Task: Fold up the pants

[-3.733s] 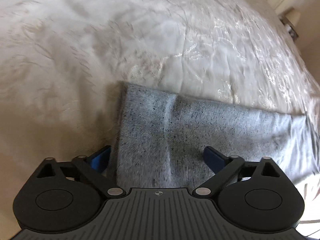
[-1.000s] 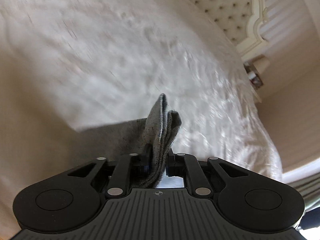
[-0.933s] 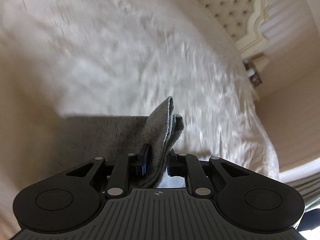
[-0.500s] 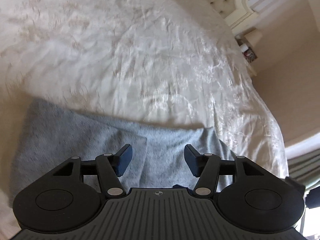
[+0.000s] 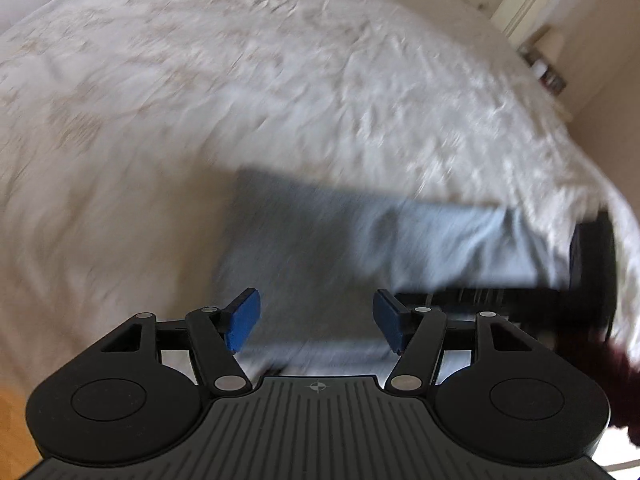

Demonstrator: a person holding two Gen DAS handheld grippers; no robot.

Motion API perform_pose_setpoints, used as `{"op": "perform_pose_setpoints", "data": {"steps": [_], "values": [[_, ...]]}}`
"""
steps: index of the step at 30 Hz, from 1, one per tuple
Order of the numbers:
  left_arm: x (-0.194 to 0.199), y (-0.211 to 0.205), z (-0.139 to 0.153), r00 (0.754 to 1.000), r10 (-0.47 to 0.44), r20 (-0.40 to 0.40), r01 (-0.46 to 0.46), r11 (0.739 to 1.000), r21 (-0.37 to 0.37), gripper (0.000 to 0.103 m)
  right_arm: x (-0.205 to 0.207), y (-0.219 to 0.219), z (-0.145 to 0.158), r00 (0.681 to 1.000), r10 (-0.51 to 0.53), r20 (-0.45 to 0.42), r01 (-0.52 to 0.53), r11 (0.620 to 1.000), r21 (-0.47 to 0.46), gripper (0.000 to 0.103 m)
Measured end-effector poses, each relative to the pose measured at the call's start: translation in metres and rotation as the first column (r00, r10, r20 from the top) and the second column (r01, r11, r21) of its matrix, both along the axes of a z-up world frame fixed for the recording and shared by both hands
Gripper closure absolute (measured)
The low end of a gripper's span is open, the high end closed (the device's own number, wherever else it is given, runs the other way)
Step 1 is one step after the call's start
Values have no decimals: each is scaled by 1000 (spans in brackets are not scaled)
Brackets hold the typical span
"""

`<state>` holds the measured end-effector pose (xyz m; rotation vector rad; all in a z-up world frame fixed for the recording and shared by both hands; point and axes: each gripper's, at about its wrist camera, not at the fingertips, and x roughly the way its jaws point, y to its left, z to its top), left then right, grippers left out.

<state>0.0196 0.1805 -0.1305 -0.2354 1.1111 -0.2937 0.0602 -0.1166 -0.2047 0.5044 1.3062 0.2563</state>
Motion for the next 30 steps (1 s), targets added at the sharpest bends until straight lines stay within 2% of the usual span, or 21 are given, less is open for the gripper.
{"op": "perform_pose_setpoints", "data": {"steps": [1,4,5,6,11,15,18,21,26,28,30], "values": [[-7,2,-4,1000,3,-13,-3,1000,14,42,1,2,-2,1000,1,-5,-1,1000,26,39],[-21,9,-14,999,20,-49,-20,1000,17,42,5,11,-3,1000,8,-25,-6,996,91,58],[-24,10,-17,998,28,-58,-27,1000,14,42,6,14,-2,999,20,-26,-18,995,98,78],[-26,11,-21,997,33,-63,-32,999,13,42,10,18,-2,999,31,-21,-28,994,105,87],[-29,10,-27,996,67,-63,-67,998,2,42,17,27,54,991,67,116,-81,989,123,89],[-24,2,-29,993,106,-49,-106,994,-10,42,24,27,107,970,71,232,-106,984,143,89],[-16,-7,-29,991,132,-39,-131,991,9,41,27,27,130,960,75,268,-115,984,136,89],[-12,-13,-29,988,154,-25,-154,988,20,42,25,19,144,955,77,288,-116,986,119,89],[-8,-17,-28,971,237,18,-237,970,43,40,18,2,149,958,63,279,-101,987,126,89],[-1,-19,-35,965,261,-3,-260,964,58,40,18,0,149,958,59,281,-100,986,131,89],[5,-22,-48,966,252,-48,-246,963,114,40,19,1,148,957,48,286,-92,986,142,89]]}}
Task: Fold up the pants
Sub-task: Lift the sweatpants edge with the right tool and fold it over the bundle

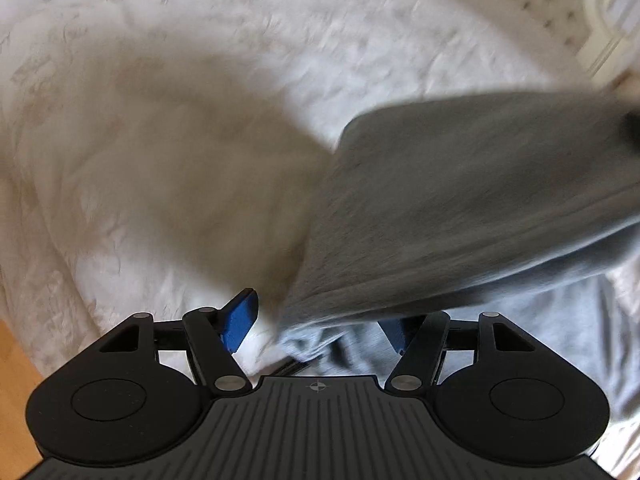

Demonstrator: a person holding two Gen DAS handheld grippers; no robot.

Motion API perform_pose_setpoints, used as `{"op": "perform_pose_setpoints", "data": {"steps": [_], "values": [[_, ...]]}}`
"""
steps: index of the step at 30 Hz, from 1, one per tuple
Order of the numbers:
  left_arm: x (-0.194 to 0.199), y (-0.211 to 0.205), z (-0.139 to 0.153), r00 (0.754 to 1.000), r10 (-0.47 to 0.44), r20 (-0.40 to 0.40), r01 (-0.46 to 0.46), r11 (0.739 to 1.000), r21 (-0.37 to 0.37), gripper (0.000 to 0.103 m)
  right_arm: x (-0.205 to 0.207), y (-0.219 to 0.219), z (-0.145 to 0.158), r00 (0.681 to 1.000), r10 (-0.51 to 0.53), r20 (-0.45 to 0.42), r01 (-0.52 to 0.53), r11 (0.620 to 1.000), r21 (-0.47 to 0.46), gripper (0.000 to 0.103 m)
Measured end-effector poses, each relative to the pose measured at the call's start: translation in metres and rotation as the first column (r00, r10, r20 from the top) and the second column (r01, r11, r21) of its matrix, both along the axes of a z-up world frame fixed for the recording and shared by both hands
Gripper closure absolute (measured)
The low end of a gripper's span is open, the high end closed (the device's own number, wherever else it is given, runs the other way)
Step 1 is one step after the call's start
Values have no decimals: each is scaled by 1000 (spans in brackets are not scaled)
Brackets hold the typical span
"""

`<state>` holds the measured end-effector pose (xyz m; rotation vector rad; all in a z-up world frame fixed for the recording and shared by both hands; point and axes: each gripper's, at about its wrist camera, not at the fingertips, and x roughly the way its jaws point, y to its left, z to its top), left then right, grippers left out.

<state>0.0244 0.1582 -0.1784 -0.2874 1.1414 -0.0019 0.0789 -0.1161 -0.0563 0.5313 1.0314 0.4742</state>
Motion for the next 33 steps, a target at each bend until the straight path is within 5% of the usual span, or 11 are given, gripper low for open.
{"op": "perform_pose_setpoints", "data": {"steps": [3,9,13,25,29,33], "values": [[-4,-2,-20,993,-97,-65,104,987,122,35,5,0,0,1000,-18,13,18,1000,2,89],[-13,13,-18,995,-98,-29,99,993,66,32,1,-18,-1,999,-48,15,49,999,-17,89],[-18,7,-16,990,-138,-15,139,984,111,30,-10,-41,-10,996,-85,-6,84,995,-61,89],[-31,-33,-12,915,-403,-20,389,866,314,29,-54,-104,-111,953,-219,-208,161,951,-264,89],[-29,-28,-12,917,-398,-37,390,870,302,29,-57,-100,-103,968,-192,-163,140,948,-286,89],[-33,-24,-13,917,-392,-81,393,846,361,31,-56,-94,-85,985,-161,-56,130,922,-363,89]]}}
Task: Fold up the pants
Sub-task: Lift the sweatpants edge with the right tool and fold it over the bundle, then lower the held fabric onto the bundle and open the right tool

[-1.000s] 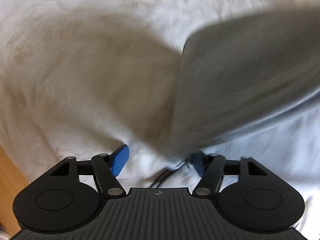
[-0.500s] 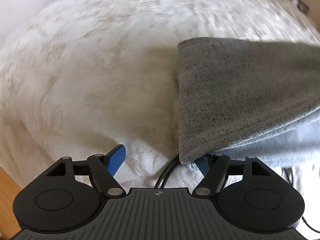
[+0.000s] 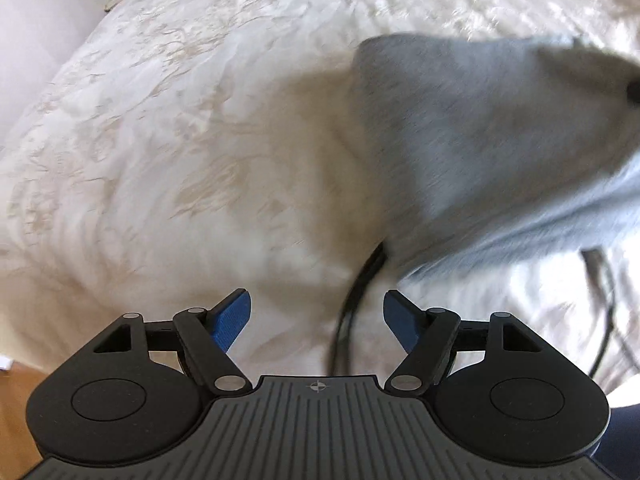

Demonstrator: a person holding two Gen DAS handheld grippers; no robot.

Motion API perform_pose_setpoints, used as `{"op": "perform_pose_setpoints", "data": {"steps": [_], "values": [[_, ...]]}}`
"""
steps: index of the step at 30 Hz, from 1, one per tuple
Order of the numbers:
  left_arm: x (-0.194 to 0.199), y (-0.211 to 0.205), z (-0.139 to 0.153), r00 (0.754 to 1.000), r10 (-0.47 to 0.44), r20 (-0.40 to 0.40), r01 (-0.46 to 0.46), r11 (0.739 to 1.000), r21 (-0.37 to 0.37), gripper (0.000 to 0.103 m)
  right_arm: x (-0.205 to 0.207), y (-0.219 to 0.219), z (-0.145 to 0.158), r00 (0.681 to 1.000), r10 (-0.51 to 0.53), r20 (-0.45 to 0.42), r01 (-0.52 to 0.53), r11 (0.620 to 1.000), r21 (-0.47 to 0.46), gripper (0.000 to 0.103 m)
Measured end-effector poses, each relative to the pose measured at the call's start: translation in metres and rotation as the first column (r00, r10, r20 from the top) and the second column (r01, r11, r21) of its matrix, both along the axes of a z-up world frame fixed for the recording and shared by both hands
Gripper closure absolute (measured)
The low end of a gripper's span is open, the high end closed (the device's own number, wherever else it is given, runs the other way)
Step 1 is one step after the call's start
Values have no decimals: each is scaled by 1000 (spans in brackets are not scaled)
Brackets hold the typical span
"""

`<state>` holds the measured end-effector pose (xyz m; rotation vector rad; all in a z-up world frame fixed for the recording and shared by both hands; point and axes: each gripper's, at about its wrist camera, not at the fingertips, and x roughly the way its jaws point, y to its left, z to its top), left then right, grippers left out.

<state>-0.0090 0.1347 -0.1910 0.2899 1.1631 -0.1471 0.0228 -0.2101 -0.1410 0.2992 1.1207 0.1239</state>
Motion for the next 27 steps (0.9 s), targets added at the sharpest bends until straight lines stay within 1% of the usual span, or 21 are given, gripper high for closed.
{"op": "perform_pose_setpoints", "data": {"steps": [1,3,5,7,8,11,13,15,17,19,20,21,23,25,26,27], "values": [[-2,5,4,1000,17,7,-17,1000,-10,31,1,1,0,1000,10,1,-10,1000,-17,90],[-3,13,14,998,56,19,-56,998,-40,31,7,-1,-10,999,-10,-43,10,1000,-7,89],[0,19,27,994,99,39,-96,993,-64,31,8,-3,-22,996,-11,-85,10,1000,-17,89],[7,23,42,989,135,64,-127,985,-114,31,5,-4,-26,995,-9,-95,7,1000,-25,89],[14,23,48,986,149,72,-138,980,-143,31,3,-5,-23,996,-17,-89,16,1000,-19,89],[34,18,55,984,158,78,-138,966,-217,31,-4,-3,-11,998,-30,-57,29,999,-15,89],[50,8,50,989,135,64,-113,959,-261,31,-6,-2,-15,996,-30,-87,28,999,-30,88],[64,-3,38,994,99,36,-85,954,-286,31,-7,-5,-24,991,-55,-123,51,998,-39,86],[78,-14,21,998,58,-13,-59,955,-290,31,-8,-8,-29,987,-83,-136,80,996,-30,86],[87,-21,-2,992,18,-125,-55,953,-300,31,-6,-7,-32,982,-105,-156,100,994,-42,85],[91,-21,-14,983,11,-182,-69,945,-321,30,-5,-5,-34,981,-109,-163,101,993,-53,85],[93,-18,-20,977,11,-211,-88,929,-359,30,-7,-4,-36,980,-108,-169,97,993,-70,85],[97,-5,-20,971,34,-237,-141,881,-452,30,-7,-3,-43,976,-113,-188,97,991,-94,83],[105,9,-19,966,63,-252,-195,815,-546,30,-8,-2,-49,969,-139,-204,121,988,-101,82],[111,15,-21,962,74,-262,-217,788,-576,30,-8,-1,-52,967,-148,-209,129,986,-105,82],[118,18,-23,959,75,-273,-230,767,-599,30,-8,0,-53,965,-153,-214,131,985,-112,81]]}}
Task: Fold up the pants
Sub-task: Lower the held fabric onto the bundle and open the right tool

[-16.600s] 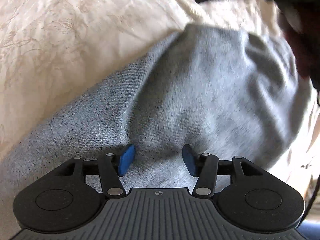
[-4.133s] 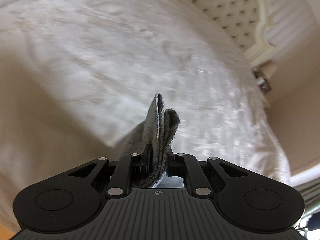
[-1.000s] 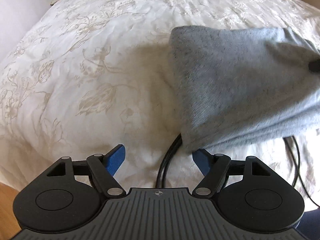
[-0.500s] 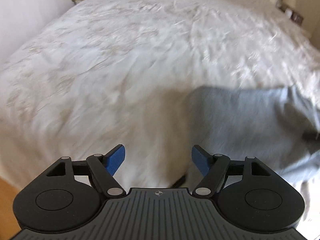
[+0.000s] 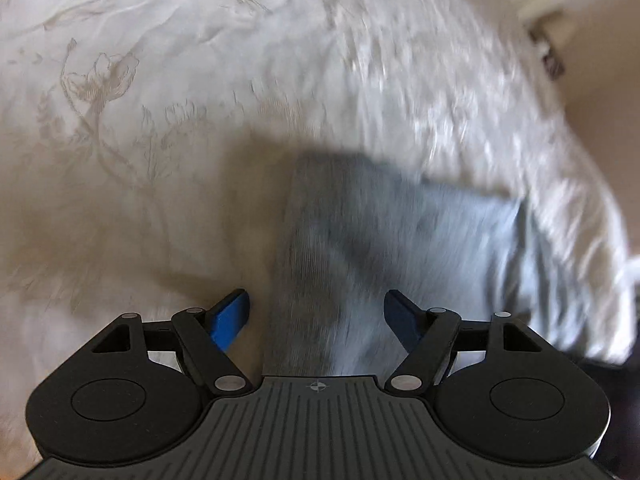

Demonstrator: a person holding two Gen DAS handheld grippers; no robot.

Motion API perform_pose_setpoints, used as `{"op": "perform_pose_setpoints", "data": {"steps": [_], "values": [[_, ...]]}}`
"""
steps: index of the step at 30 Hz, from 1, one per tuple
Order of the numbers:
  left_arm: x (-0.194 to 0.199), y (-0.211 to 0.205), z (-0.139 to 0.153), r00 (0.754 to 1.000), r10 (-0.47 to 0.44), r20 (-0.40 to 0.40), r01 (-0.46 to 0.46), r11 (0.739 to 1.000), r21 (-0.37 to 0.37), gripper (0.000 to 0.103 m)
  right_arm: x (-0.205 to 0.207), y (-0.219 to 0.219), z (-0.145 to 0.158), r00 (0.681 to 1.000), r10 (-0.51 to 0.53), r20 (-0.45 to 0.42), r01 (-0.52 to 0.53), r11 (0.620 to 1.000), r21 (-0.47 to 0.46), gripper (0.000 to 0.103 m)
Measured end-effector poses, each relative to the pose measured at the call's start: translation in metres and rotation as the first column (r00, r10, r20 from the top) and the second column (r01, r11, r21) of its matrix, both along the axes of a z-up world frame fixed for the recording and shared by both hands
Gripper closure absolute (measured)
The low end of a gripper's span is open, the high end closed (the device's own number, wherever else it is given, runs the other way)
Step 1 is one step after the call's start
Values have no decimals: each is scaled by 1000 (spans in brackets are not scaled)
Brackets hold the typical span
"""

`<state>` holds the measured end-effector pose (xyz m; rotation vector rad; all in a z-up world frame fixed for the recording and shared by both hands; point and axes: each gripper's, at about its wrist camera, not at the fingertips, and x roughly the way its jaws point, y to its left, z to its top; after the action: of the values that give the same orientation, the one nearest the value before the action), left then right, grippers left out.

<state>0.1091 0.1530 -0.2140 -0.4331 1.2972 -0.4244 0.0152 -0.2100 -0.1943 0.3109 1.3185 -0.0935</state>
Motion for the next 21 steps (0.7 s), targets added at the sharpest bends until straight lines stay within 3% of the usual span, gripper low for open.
{"op": "perform_pose_setpoints", "data": {"steps": [7,11,14,17,21], "values": [[39,-3,-12,1000,5,-6,-5,994,-106,31,6,9,-9,1000,-5,-31,4,999,-40,80],[51,6,-1,996,79,36,-75,992,-98,31,12,12,-11,999,-32,-35,30,998,-53,80],[58,12,-4,995,92,37,-92,996,-11,31,17,17,-11,999,-39,-32,37,997,-72,78],[61,5,-3,997,17,80,-29,988,153,30,18,19,-7,998,-52,-31,49,995,-82,73],[54,-7,11,980,-113,161,50,936,349,30,20,17,-1,997,-74,-25,71,993,-89,68]]}}
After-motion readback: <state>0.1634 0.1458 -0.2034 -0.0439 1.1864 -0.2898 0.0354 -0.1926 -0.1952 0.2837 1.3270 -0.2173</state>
